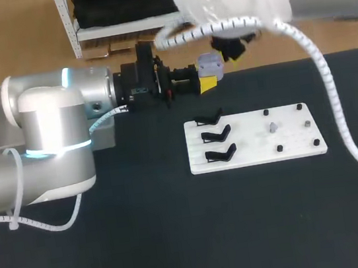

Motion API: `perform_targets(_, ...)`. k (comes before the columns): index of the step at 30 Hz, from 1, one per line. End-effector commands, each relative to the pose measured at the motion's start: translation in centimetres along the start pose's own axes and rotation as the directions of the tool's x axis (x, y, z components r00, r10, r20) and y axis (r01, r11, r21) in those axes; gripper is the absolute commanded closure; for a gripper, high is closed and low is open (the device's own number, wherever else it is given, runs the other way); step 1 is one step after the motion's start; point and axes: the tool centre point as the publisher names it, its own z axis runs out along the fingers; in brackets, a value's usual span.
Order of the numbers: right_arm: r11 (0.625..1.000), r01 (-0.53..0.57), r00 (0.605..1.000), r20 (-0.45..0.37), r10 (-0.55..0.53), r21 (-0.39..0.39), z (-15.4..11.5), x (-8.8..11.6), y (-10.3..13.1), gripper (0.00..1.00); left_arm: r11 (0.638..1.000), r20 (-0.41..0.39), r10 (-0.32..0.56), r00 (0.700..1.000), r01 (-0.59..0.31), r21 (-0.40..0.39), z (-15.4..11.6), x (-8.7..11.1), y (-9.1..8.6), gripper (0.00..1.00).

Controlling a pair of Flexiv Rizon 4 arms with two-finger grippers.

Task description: Pick up each earbud case from the left stands, insert the matching earbuds, close the lid, and place the case in the box.

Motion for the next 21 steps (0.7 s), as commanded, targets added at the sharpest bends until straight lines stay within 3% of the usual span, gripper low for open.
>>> perform_targets(1,0.996,0.021,1.0,0.002,-0.021,0.091,-1.6,0.1,1.6,1.0,1.0,0.007,0.004,1.0,-0.004,-0.007,0.0,0.1,-0.2,1.0)
perform_targets(9,0.99,0.096,0.995,0.003,-0.097,0.105,-1.6,1.4,3.0,1.0,1.0,0.007,0.004,1.0,-0.004,-0.007,0.0,0.1,-0.2,1.0)
perform_targets(21,0.985,0.095,0.995,0.017,-0.099,0.143,-0.5,1.8,2.2,1.0,1.0,0.007,0.004,1.0,-0.004,-0.007,0.0,0.1,-0.2,1.0)
